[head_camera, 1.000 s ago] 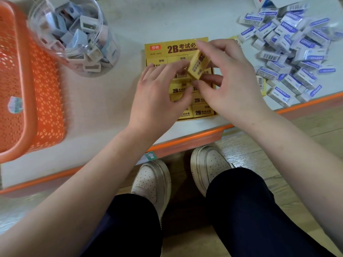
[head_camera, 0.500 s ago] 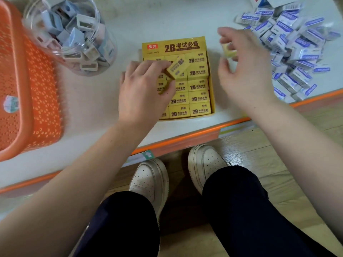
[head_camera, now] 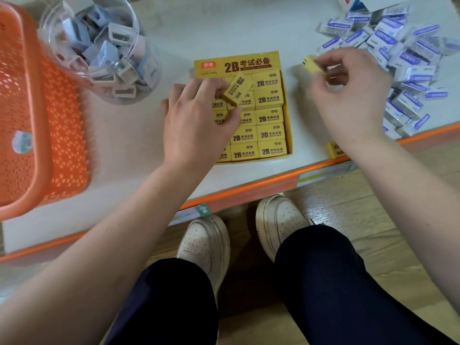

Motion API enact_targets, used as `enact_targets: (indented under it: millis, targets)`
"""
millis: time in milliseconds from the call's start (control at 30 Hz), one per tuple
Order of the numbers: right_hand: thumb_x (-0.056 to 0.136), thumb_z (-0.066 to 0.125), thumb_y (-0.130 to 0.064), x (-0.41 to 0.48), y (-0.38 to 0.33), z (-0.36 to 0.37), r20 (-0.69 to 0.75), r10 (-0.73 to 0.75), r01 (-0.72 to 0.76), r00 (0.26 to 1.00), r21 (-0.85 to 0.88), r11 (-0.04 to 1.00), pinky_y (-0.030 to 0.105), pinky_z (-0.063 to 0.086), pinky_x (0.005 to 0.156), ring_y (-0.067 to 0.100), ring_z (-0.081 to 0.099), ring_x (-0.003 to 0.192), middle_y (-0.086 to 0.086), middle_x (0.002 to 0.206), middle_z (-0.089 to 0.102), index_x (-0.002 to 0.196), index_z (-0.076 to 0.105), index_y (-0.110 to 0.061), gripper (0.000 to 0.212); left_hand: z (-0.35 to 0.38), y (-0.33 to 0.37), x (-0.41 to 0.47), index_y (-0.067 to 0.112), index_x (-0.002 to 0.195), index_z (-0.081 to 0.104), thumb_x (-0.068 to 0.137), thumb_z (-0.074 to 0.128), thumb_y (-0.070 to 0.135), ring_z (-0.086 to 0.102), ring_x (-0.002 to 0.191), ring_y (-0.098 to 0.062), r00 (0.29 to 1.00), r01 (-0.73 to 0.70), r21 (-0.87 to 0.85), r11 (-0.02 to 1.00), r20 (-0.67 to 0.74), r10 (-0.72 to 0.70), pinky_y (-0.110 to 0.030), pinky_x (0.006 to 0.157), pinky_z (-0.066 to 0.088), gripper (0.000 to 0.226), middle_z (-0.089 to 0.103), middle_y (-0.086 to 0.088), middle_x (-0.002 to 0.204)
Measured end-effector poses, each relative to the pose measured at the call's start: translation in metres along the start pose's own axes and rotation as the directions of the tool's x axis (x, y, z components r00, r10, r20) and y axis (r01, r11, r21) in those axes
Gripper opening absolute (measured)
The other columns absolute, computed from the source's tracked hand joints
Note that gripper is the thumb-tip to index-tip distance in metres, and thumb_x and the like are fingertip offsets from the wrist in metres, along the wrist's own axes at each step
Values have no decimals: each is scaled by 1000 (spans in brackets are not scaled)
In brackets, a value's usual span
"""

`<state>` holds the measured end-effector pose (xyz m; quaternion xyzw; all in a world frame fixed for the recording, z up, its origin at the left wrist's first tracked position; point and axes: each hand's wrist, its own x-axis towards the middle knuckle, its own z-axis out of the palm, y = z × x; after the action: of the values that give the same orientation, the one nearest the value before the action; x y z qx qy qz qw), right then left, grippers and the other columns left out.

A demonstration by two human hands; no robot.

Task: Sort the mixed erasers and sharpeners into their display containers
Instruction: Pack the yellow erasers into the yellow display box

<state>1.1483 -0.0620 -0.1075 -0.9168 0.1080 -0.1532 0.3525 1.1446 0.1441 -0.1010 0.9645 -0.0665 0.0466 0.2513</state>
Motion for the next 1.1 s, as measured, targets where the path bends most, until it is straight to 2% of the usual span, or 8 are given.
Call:
enact_targets:
  millis: [133, 333, 567, 667, 800, 867, 967, 1100]
  targets:
    - [86, 60, -19, -20, -23, -3, 78, 24, -45, 997, 289, 956, 13, 49, 76, -3, 61, 76, -18, 83, 62, 99, 59, -25, 14, 1, 1, -3, 22, 113, 58, 85, 60, 39, 46, 111, -20, 1000, 13, 0, 1000, -13, -13, -26, 89, 26, 32, 59, 10, 112]
    - [90, 55, -23, -22, -35, 6, 151, -77, 58, 986, 127, 990, 8, 42, 72, 5, 59, 74, -13, 80, 62, 97, 67, -17, 15, 0, -2, -9, 20, 108, 58, 83, 62, 39, 47, 105, -18, 996, 67, -23, 997, -56, -68, -20, 82, 20, 31, 50, 18, 96]
    - [87, 59, -25, -18, -28, 12, 138, -114, 109, 984, 46, 993, 7, 40, 73, 3, 56, 76, -7, 94, 63, 94, 71, -17, 16, 3, -10, -14, 20, 98, 60, 80, 58, 49, 45, 102, -19, 999, -8, -11, 1000, -35, 7, -23, 83, 22, 34, 56, 5, 104]
    - [86, 59, -25, -27, -24, 14, 200, -210, 205, 957, 45, 978, 9, 37, 82, 9, 52, 97, -4, 106, 59, 106, 69, -17, 23, -5, -13, -7, 17, 105, 59, 81, 53, 30, 35, 101, -12, 1000, -22, -101, 995, -13, 21, -22, 84, 24, 28, 48, 10, 104]
    - [87, 58, -21, -29, -20, 15, 229, -242, 245, 943, 15, 969, 14, 31, 86, 18, 48, 109, -1, 114, 59, 113, 66, -18, 28, -17, -11, 9, 21, 131, 47, 78, 46, 1, 28, 114, -12, 977, -104, -175, 979, 167, 134, -22, 92, 24, 57, 43, 19, 118]
    - [87, 58, -20, -27, -20, 16, 210, -233, 238, 950, -1, 971, 13, 28, 84, 21, 50, 107, 1, 111, 60, 111, 68, -18, 25, -16, -10, 15, 24, 138, 42, 77, 40, 0, 29, 121, -18, 937, -214, -166, 963, 242, 250, -28, 99, 27, 65, 45, 20, 125]
    - [87, 59, -20, -27, -19, 17, 203, -240, 247, 949, -9, 969, 4, 24, 81, 22, 51, 105, 2, 109, 61, 110, 68, -18, 25, -9, -10, 16, 25, 132, 51, 78, 36, 4, 36, 122, -25, 909, -300, -148, 942, 256, 329, -45, 104, 32, 60, 52, 13, 132]
    - [87, 60, -20, -30, -16, 14, 178, -239, 243, 955, 1, 970, 17, 34, 86, 17, 54, 101, 1, 110, 62, 111, 68, -18, 25, -4, -14, 11, 25, 123, 59, 87, 47, 21, 39, 117, -25, 936, -287, -84, 954, 188, 298, -48, 100, 35, 38, 56, 7, 125]
